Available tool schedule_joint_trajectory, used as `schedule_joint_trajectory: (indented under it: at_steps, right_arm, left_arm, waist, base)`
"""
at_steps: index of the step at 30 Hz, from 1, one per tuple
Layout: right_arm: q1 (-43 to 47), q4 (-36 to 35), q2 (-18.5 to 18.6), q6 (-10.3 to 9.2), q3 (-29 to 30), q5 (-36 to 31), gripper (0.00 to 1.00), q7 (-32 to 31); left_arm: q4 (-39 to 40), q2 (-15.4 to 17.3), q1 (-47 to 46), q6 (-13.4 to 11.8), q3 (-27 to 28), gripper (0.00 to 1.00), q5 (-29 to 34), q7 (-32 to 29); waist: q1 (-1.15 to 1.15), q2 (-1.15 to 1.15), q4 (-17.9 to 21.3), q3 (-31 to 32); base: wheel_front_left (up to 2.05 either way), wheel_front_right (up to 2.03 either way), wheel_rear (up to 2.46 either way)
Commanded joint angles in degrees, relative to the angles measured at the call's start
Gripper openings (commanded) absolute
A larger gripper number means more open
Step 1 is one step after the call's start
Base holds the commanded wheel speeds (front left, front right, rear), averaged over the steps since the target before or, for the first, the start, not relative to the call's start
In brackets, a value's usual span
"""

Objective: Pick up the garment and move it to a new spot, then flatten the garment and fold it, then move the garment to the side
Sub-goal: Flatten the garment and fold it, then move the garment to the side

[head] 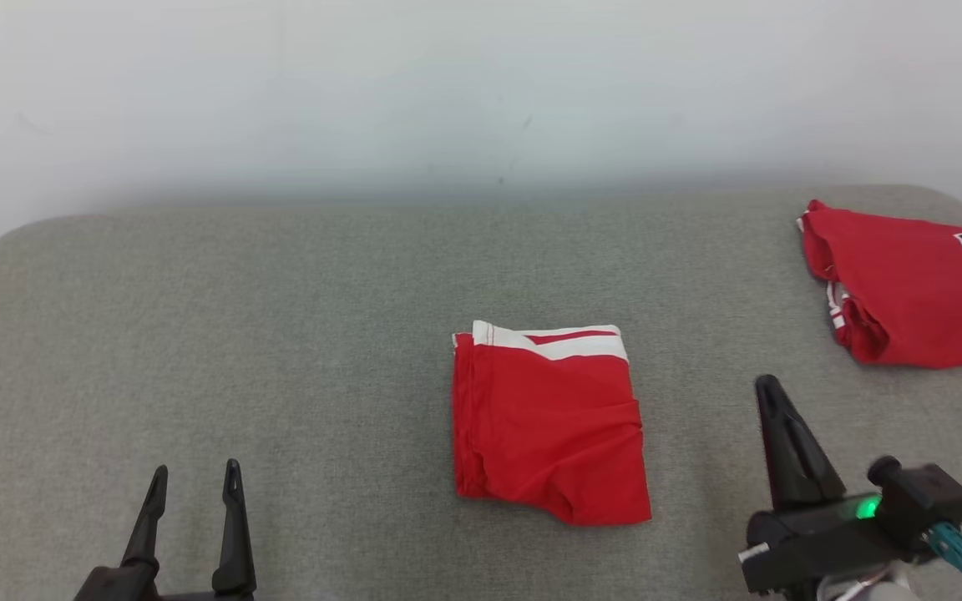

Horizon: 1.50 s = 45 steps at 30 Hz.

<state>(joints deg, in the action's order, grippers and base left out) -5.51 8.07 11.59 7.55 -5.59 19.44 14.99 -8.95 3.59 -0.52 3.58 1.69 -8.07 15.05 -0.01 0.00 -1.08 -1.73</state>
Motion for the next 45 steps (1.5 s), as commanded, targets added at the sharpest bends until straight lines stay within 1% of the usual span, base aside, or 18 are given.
schedule_joint_trajectory:
  at_steps: [1, 2, 4, 5, 6, 7, 14, 23, 32, 45]
  right_arm:
    - [1.0, -0.4, -0.6, -0.18, 0.5, -0.6, 0.00, 0.2]
    - [1.9, -0.9, -1.0, -0.18, 1.4, -1.0, 0.12, 0.2]
    - [3.7, -1.9, -1.8, -0.18, 3.2, -2.3, 0.40, 0.2]
    - [4.5, -2.4, -2.3, -0.18, 3.9, -2.8, 0.51, 0.2]
    - [5.3, -2.9, -2.7, -0.18, 4.6, -3.5, 0.93, 0.2]
    - [6.0, -3.4, -3.2, -0.18, 5.2, -4.3, 1.00, 0.2]
    - [9.4, -5.3, -5.3, -0.18, 6.7, -7.8, 1.00, 0.2]
    - [10.1, -4.3, -5.7, -0.18, 7.7, -11.1, 1.00, 0.2]
    - [10.0, -2.3, -6.0, -0.18, 8.3, -12.0, 1.00, 0.2]
    - [9.1, -0.7, -6.2, -0.18, 7.2, -13.2, 1.00, 0.2]
  left_arm:
    - [0.3, 0.2, 0.7, 0.1, 0.2, 1.00, 0.6, 0.1]
    - [0.4, 0.3, 1.0, 0.0, 0.3, 1.00, 0.6, 0.1]
    - [0.7, 0.6, 1.6, -0.1, 0.3, 1.00, 1.0, 0.1]
    - [0.8, 0.8, 1.8, -0.2, 0.3, 1.00, 1.0, 0.1]
    - [0.8, 0.8, 2.1, -0.3, 0.3, 1.00, 1.0, 0.1]
    - [1.0, 0.8, 2.2, -0.4, 0.4, 1.00, 1.1, 0.1]
    - [1.6, 1.2, 3.7, -0.4, 0.5, 1.00, 1.4, 0.1]
    - [2.5, 0.9, 5.2, -1.2, 0.2, 1.00, 1.8, 0.1]
    - [2.5, 1.9, 5.6, -1.2, -0.4, 1.00, 2.7, 0.1]
    - [1.8, 2.4, 5.7, -1.4, -1.7, 1.00, 3.1, 0.1]
  waist:
    - [0.01, 0.00, 0.8, 0.7]
    - [0.01, 0.00, 1.0, 0.8]
    - [0.01, 0.00, 1.3, 1.0]
    - [0.01, 0.00, 1.5, 1.2]
    - [0.01, 0.00, 1.6, 1.4]
    - [0.01, 0.00, 1.8, 1.5]
    - [0.01, 0.00, 2.4, 2.3]
    - [0.01, 0.00, 2.3, 3.3]
    - [0.01, 0.00, 1.6, 3.7]
    - [0.01, 0.00, 1.3, 3.7]
  base:
    - [0.00, 0.00, 0.00]
    - [0.00, 0.00, 0.00]
    - [0.00, 0.00, 0.00]
    - [0.00, 0.00, 0.00]
    - [0.00, 0.00, 0.00]
    - [0.00, 0.00, 0.00]
    - [0.00, 0.00, 0.00]
    - [0.00, 0.00, 0.00]
    - [0.00, 0.00, 0.00]
    - [0.00, 0.00, 0.00]
